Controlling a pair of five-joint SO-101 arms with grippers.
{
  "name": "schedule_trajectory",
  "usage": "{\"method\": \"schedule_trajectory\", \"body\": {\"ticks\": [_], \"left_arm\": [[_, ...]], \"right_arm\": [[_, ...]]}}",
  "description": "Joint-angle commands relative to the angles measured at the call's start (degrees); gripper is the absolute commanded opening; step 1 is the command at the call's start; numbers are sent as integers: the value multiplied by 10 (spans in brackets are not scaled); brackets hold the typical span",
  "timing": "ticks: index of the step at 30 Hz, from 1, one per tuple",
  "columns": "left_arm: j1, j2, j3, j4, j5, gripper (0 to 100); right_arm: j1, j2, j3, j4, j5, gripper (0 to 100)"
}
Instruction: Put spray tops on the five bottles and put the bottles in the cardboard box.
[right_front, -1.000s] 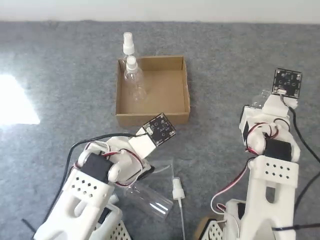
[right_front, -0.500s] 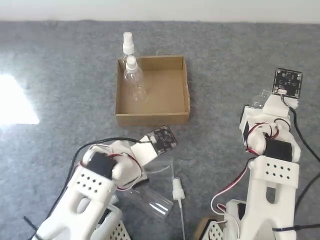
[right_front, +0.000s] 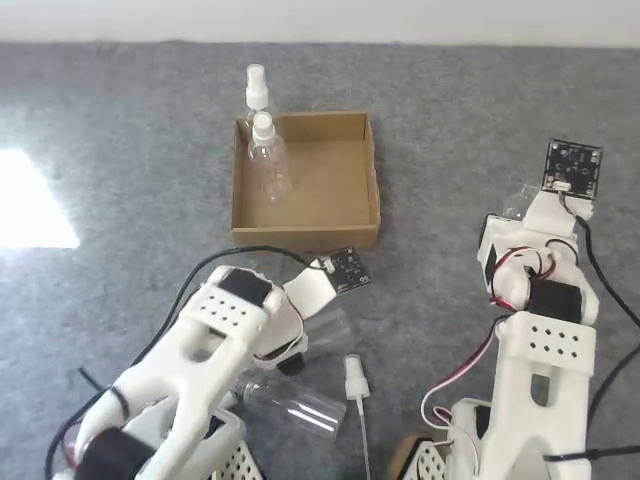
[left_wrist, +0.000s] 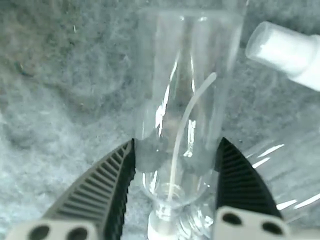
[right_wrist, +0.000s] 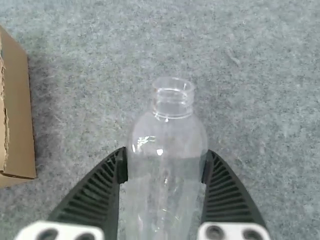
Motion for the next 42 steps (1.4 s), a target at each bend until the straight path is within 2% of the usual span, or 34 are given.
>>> {"method": "schedule_trajectory", "body": {"ticks": [1, 5, 9, 18, 24, 27, 32, 42], "left_arm": [[0, 43, -45, -15, 11, 211], [2, 53, -61, 3, 10, 159], [-1, 52, -90, 30, 11, 156], [-68, 52, -165, 33, 11, 160], [-71, 52, -179, 33, 41, 263], [-71, 52, -193, 56, 42, 268], [-93, 52, -244, 143, 8, 268], [-229, 52, -262, 203, -94, 267]], "right_arm": [[3, -17, -9, -13, -2, 84], [3, -17, -9, -13, -2, 84], [3, -17, -9, -13, -2, 84], [3, -17, -9, -13, -2, 84], [3, -17, -9, -13, -2, 84], [3, -17, -9, -13, -2, 84], [3, -18, -10, -13, -2, 84], [4, -18, -10, -13, -2, 84]]}}
